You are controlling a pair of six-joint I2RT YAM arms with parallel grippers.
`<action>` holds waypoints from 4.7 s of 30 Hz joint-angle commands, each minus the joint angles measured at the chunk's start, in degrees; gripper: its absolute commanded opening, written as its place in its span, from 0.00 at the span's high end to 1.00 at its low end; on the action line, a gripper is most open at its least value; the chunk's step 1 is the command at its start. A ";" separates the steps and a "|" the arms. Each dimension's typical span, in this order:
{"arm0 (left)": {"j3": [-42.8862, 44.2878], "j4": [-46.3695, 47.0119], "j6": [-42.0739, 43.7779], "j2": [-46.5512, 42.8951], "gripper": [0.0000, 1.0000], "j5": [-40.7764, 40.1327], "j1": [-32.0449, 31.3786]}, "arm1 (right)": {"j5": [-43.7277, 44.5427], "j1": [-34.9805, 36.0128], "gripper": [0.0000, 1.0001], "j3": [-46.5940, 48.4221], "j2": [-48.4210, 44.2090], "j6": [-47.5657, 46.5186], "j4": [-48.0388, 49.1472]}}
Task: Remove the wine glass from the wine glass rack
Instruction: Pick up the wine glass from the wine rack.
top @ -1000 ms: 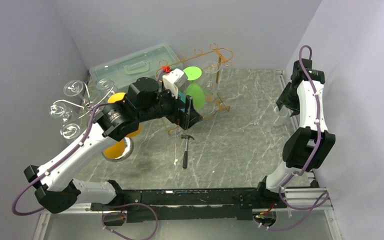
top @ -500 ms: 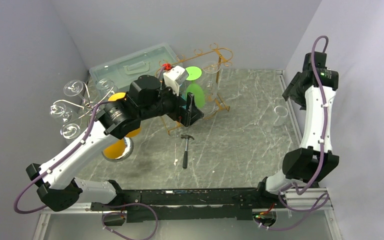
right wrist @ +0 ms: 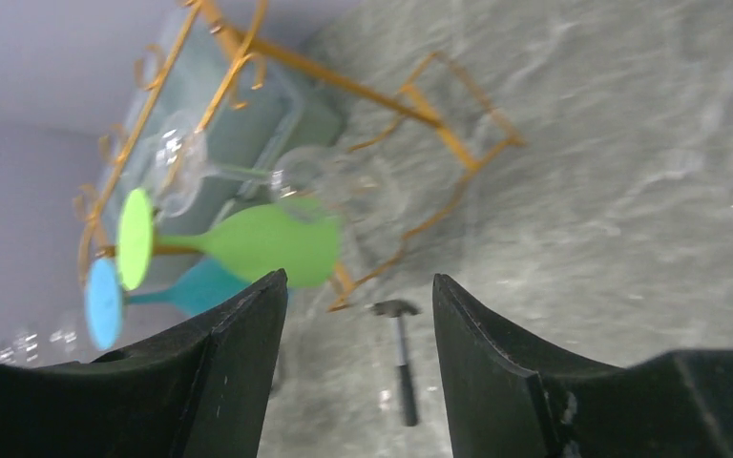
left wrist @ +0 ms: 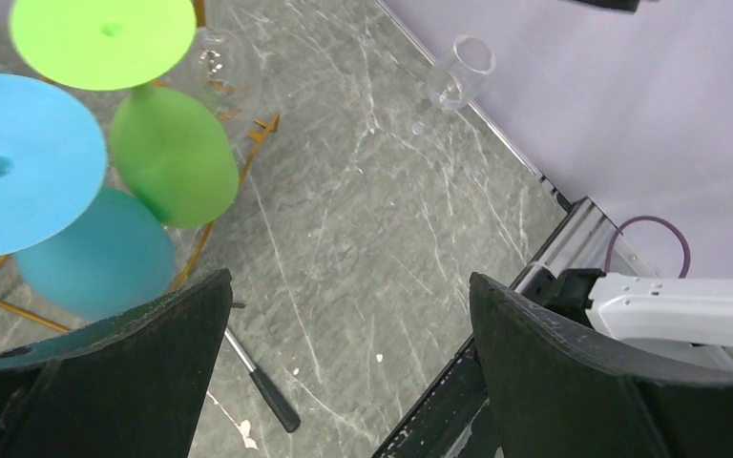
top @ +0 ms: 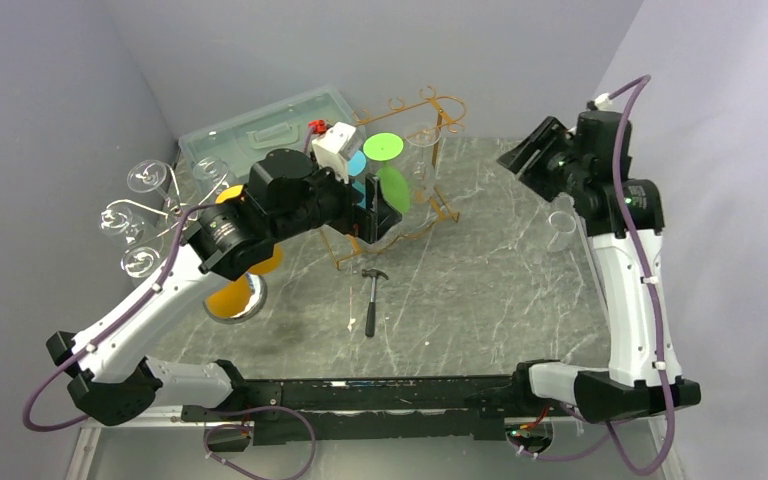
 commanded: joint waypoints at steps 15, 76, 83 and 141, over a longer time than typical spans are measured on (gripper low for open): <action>-0.60 3.88 -4.30 -6.53 0.01 -14.65 -0.03 | 0.98 16.96 0.52 -23.08 -2.23 29.27 43.44; -2.51 6.25 -4.78 -7.24 0.00 -20.17 0.04 | 9.59 22.02 1.00 -25.11 4.27 39.62 54.80; -3.05 6.96 -5.24 -7.26 0.01 -20.54 0.07 | 9.54 22.02 1.00 -25.63 3.51 40.27 55.48; -5.54 9.75 -6.30 -8.63 0.00 -20.63 0.50 | 10.15 22.44 1.00 -24.92 0.40 42.67 55.66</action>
